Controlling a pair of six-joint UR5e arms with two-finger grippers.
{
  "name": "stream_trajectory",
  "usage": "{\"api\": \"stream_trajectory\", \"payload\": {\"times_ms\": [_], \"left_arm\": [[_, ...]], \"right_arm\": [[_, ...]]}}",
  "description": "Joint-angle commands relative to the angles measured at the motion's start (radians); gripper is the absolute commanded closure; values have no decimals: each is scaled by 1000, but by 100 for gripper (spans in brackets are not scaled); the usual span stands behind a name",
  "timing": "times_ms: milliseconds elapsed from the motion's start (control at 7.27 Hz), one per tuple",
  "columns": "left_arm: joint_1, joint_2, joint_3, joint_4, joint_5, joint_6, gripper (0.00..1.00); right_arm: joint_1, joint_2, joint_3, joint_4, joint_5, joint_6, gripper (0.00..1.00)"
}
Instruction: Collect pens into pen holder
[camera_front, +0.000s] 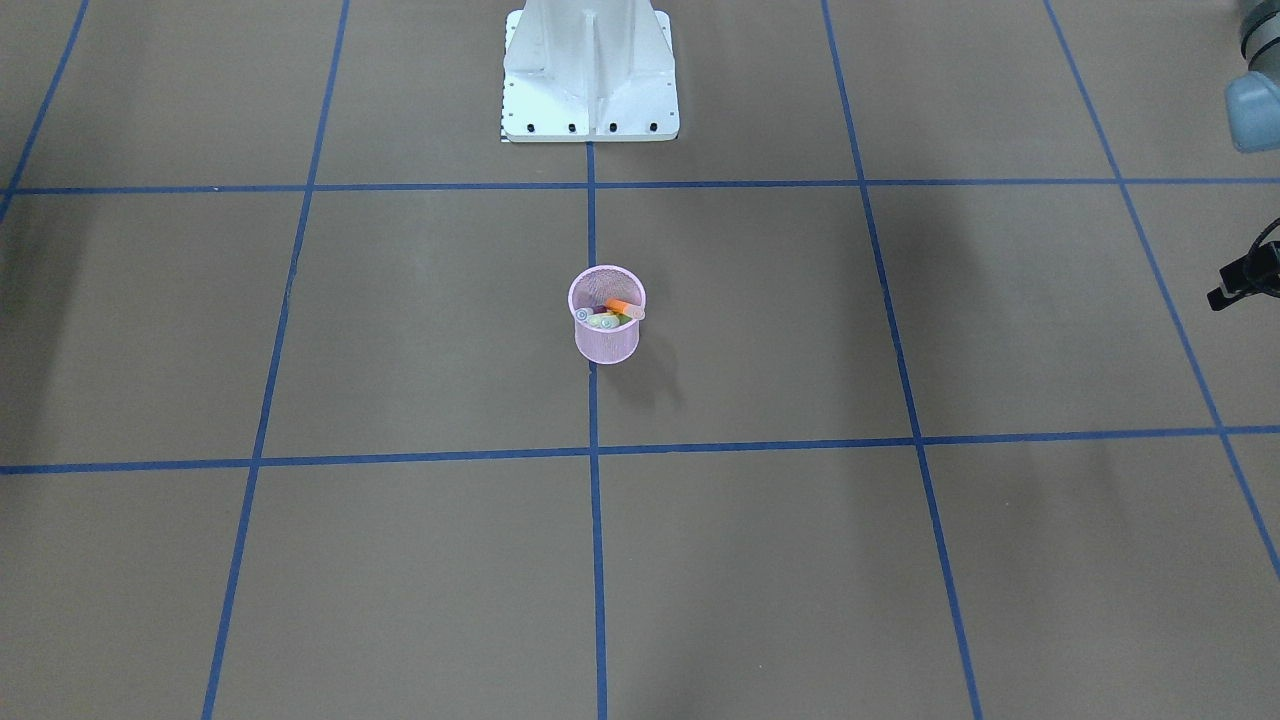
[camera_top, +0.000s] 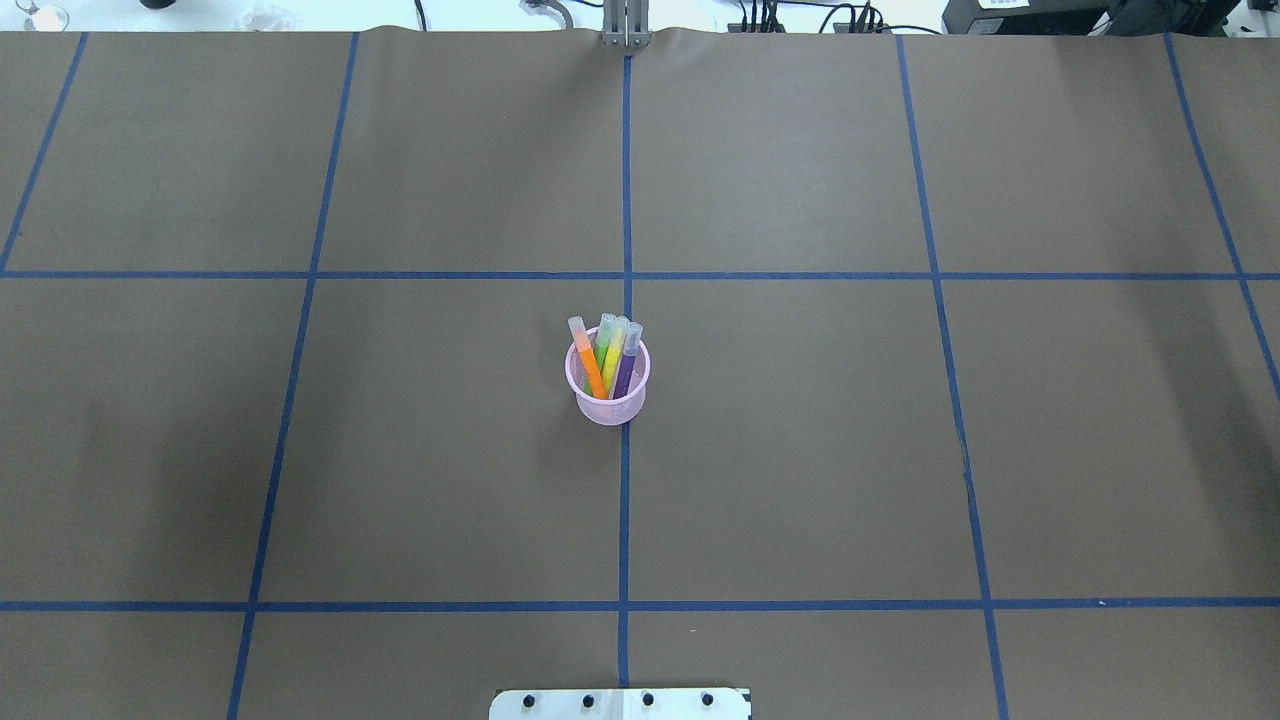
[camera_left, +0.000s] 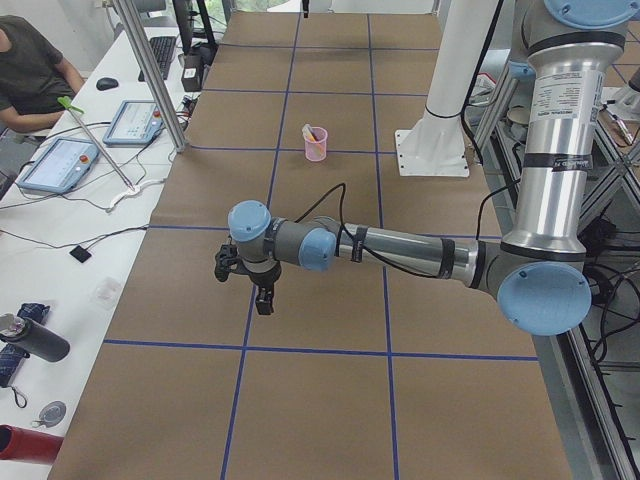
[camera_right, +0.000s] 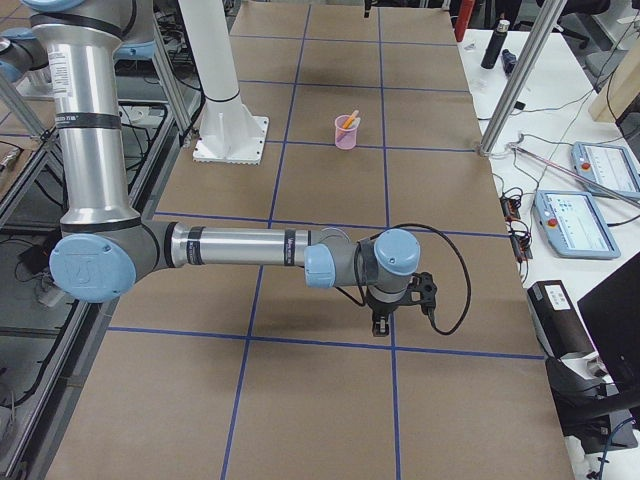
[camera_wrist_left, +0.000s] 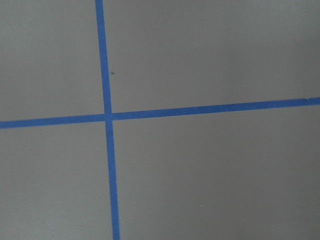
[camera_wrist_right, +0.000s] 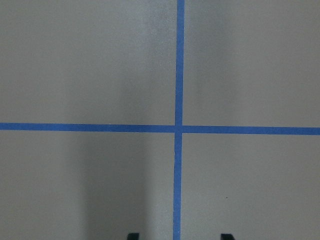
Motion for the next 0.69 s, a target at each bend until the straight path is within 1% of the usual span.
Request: {"api": "stream_trajectory", "payload": {"times_ms": [0, 138, 275, 412, 550], "left_arm": [[-3, 2, 15, 1, -10, -5, 1], [-15, 4, 14, -3, -9, 22, 1], [-41, 4, 21, -2, -3, 170, 1], [-55, 4, 26, -3, -3, 201, 1], [-69, 4, 18, -3, -3, 200, 1]], "right_arm": [[40, 68, 13, -153, 6, -93, 1], [42, 65, 36, -155, 10, -93, 0], [45, 67, 38, -158, 10, -93, 0], [55, 67, 44, -158, 13, -93, 0], [56, 40, 85, -158, 8, -94, 0]]}}
